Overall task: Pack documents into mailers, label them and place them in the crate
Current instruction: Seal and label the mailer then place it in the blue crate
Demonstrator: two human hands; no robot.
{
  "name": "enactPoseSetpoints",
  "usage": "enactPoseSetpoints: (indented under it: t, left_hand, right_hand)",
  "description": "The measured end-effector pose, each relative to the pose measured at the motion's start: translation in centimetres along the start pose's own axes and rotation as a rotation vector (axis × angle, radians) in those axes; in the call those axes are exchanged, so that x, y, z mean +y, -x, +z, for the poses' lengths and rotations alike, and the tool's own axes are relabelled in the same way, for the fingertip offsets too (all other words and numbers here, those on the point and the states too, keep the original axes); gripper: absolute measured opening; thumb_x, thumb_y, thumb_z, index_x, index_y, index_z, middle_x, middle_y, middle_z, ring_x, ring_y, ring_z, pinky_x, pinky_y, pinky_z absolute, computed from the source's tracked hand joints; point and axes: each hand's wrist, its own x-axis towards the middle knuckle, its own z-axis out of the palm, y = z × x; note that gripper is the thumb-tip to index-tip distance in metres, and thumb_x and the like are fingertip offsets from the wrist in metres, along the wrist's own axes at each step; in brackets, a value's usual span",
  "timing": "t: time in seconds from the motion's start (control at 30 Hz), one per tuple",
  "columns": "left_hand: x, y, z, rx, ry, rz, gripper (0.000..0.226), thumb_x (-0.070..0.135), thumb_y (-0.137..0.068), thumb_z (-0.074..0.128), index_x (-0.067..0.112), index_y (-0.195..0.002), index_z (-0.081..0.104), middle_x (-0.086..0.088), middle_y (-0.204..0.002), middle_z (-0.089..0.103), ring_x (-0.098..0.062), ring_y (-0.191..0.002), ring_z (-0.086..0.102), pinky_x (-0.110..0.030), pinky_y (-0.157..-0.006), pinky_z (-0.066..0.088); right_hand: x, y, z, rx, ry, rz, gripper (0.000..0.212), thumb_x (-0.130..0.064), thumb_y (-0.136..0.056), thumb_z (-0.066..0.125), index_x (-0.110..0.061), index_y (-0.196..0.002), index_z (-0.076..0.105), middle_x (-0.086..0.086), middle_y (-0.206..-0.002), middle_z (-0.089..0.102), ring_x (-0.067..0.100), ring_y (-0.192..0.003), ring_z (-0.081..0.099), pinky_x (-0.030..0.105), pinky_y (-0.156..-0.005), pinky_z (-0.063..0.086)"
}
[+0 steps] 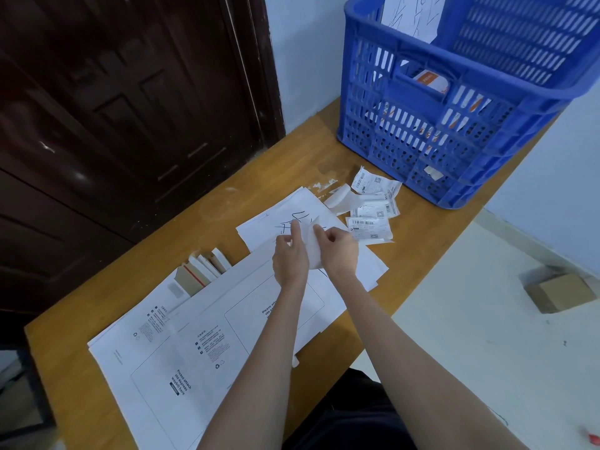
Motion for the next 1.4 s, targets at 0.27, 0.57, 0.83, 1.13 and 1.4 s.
enactPoseSetpoints:
  t: [0.27, 0.57, 0.83, 1.13, 1.4]
  left_hand:
    - [-1.2, -1.0, -0.9, -0.216, 0.062, 0.125, 0.034, 0.037, -0.095, 0.050, 0.007, -0.109, 0.055, -0.009, -0.111, 0.059, -0.021, -0.088, 0.055, -0.025, -0.062, 0.046]
    - [-2.5, -0.5, -2.3, -0.460, 0.293, -0.150, 0.036, 0.047, -0.096, 0.047, 0.024, -0.124, 0.053, 0.003, -0.116, 0.060, -0.011, -0.099, 0.057, -0.027, -0.070, 0.045]
    - [-2.5, -2.4, -5.0, -0.282, 0.293, -0.111, 0.056, 0.043, -0.097, 0.048, 0.024, -0.146, 0.032, 0.000, -0.143, 0.042, -0.021, -0.128, 0.040, -0.035, -0.095, 0.033]
    - [-1.9, -0.4, -2.9, -0.234, 0.075, 0.074, 0.050, 0.042, -0.098, 0.045, 0.015, -0.141, 0.042, -0.002, -0.144, 0.044, -0.022, -0.129, 0.043, -0.029, -0.097, 0.037]
    - [-2.2, -0.9, -3.4, -0.093, 0.016, 0.094, 0.043, 0.039, -0.098, 0.045, 0.012, -0.132, 0.052, -0.005, -0.137, 0.053, -0.025, -0.124, 0.049, -0.040, -0.104, 0.042]
  right_hand:
    - [0.5, -0.7, -0.6, -0.122, -0.058, 0.005, 0.050, -0.032, -0.089, 0.064, -0.014, -0.051, 0.037, -0.004, -0.048, 0.037, 0.012, -0.048, 0.033, 0.020, -0.045, 0.026]
    - [1.6, -1.0, -2.1, -0.355, -0.288, 0.239, 0.034, -0.034, -0.083, 0.072, -0.012, -0.062, 0.057, 0.003, -0.063, 0.052, 0.018, -0.057, 0.047, 0.022, -0.047, 0.039]
    - [1.7, -1.6, -4.5, -0.380, -0.246, 0.281, 0.044, -0.052, -0.093, 0.050, -0.012, -0.090, 0.069, 0.000, -0.086, 0.070, 0.008, -0.057, 0.051, 0.019, -0.063, 0.046]
    - [-0.1, -0.5, 0.0, -0.300, 0.075, 0.156, 0.048, -0.050, -0.091, 0.051, -0.011, -0.063, 0.050, 0.001, -0.055, 0.056, 0.017, -0.054, 0.057, 0.036, -0.073, 0.050]
    - [-0.7, 0.5, -0.1, -0.453, -0.004, 0.202, 0.055, -0.065, -0.081, 0.054, -0.011, -0.072, 0.058, 0.001, -0.066, 0.063, 0.017, -0.060, 0.069, 0.027, -0.062, 0.044]
